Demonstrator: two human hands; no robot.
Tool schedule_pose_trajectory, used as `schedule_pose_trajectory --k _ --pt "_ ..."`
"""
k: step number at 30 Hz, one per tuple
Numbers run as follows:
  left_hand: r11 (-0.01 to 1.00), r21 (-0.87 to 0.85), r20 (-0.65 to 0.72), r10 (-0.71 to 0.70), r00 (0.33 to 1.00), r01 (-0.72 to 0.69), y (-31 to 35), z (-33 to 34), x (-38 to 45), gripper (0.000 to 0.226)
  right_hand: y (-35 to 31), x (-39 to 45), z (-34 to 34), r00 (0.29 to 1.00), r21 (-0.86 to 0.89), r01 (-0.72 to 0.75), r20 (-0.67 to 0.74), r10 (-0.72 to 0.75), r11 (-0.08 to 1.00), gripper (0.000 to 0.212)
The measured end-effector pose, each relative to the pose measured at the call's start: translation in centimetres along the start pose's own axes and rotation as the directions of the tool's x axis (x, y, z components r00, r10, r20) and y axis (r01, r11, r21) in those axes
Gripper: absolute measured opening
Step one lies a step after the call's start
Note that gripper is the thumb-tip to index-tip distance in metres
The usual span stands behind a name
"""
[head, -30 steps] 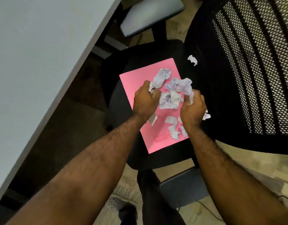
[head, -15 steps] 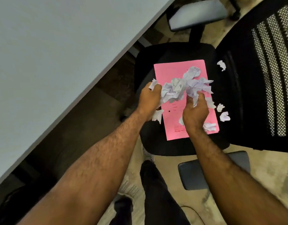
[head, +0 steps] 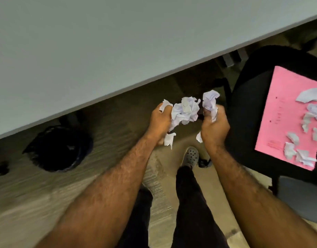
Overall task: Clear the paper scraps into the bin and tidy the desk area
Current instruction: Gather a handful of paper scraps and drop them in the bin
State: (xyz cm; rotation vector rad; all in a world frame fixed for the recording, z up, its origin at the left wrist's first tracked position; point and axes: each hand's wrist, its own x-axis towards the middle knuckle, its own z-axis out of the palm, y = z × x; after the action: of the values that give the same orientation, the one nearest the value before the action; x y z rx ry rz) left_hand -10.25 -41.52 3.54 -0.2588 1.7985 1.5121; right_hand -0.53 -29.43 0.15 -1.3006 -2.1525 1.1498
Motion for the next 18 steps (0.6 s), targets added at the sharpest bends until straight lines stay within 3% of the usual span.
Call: schedule_pose_trajectory --k 5,9,15,18 --pt "0.972 -0.224 -0.173 -0.107 0.979 0.066 -5.4 -11.4 -1.6 0.020 -1.5 -6.4 9.2 0.966 -0.045 0.134 0.227 -0.120 0.990 0.021" --pt "0.957 -0.290 -0.353 -0.121 0.928 0.014 -10.0 -19.9 -2.1 0.021 -2.8 -11.8 16.9 0.877 -0.053 0.250 0.436 -0.203 0.967 0.026" --pt "0.925 -0.375 -0.570 -0.177 0.802 -0.063 -16.9 -32.0 -1.3 0.024 -4.2 -19.0 28.6 0.724 -0.020 0.362 0.635 -0.268 0.932 0.023" --pt "0.919 -0.387 -0.672 -0.223 0.706 -0.078 -20.4 -37.4 -0.7 0.022 -4.7 -22.4 33.7 0.645 -0.021 0.439 0.703 -0.299 0.898 0.028"
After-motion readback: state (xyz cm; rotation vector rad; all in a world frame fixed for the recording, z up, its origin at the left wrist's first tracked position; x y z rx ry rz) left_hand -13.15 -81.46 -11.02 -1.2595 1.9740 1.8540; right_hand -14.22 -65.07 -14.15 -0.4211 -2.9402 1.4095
